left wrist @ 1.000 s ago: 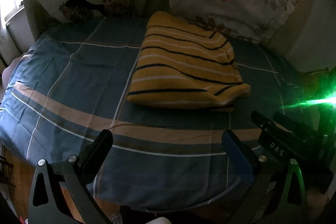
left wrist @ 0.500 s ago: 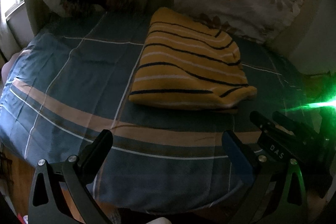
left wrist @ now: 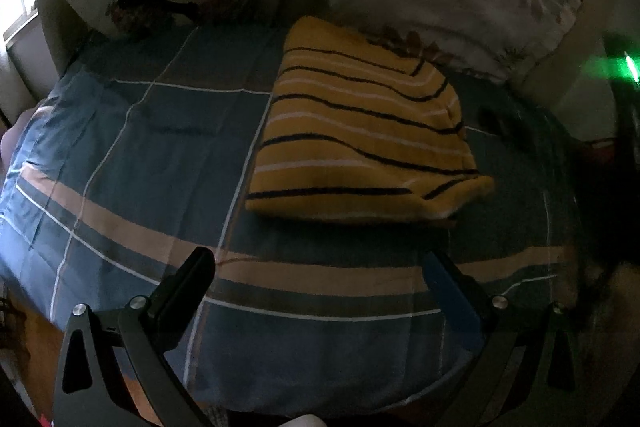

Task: Fold small clothes

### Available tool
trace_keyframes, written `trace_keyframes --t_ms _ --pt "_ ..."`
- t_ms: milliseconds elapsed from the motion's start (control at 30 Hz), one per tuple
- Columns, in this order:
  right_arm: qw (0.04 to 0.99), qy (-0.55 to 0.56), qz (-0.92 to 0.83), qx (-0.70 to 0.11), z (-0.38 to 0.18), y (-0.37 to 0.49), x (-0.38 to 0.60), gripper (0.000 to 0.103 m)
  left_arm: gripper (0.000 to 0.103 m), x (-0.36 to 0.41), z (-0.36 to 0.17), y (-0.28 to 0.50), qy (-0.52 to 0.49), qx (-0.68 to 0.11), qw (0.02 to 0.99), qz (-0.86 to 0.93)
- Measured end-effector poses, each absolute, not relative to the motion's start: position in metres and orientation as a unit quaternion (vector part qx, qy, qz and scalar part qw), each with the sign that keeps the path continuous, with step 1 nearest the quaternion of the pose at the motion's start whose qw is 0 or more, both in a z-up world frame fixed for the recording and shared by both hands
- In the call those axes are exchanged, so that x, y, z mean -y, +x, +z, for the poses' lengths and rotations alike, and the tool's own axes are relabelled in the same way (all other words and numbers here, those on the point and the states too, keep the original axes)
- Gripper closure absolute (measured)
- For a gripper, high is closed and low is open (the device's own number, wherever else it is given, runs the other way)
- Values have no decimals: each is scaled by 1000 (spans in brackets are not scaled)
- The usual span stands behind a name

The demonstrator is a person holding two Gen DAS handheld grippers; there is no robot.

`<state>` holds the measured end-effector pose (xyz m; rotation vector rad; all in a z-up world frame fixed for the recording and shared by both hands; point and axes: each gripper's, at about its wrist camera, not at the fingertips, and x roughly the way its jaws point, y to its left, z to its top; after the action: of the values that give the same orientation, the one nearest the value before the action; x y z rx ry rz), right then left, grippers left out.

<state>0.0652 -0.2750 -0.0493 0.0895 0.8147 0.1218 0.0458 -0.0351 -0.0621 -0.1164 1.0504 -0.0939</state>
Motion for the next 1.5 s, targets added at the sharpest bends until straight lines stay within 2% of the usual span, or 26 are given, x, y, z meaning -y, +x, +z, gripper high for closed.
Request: trace_keyframes --t_ms 67,133,167,200,300,367,400,433,500,667,800,1100,1500 --pt "914 53 76 -396 -49 90 270 37 0 33 -60 46 -53 -499 864 -43" --pt "910 56 85 -401 -52 118 265 47 0 27 -59 48 -51 -496 866 -39" --pt "904 62 94 -411 -56 131 263 56 0 25 -59 48 -51 -496 866 -37" --pt "895 74 101 -429 -62 146 263 59 0 20 -59 49 -53 -496 866 -33" --pt "872 89 65 -477 -89 187 268 62 0 8 -60 52 -58 -497 866 -20" --pt "869 70 34 -488 -101 200 269 62 0 -1 -60 53 -62 -498 865 -9" --pt "871 52 8 -488 -106 205 272 59 0 -6 -59 53 -64 -497 865 -3" --pt "872 47 -4 -488 -107 206 274 53 0 -10 -58 54 -66 -496 866 3" --pt "872 57 -15 -486 -105 202 279 51 0 -16 -59 56 -72 -496 865 8" --pt "888 54 0 -456 -78 160 280 51 0 -16 -62 63 -77 -503 861 0" --pt "894 54 18 -445 -66 113 277 44 0 -2 -64 68 -71 -506 859 -19" --pt "885 13 18 -464 -78 33 279 42 0 33 -62 58 -57 -510 857 -52" --pt "889 6 15 -458 -81 -6 293 39 0 55 -53 33 -53 -503 860 -64"
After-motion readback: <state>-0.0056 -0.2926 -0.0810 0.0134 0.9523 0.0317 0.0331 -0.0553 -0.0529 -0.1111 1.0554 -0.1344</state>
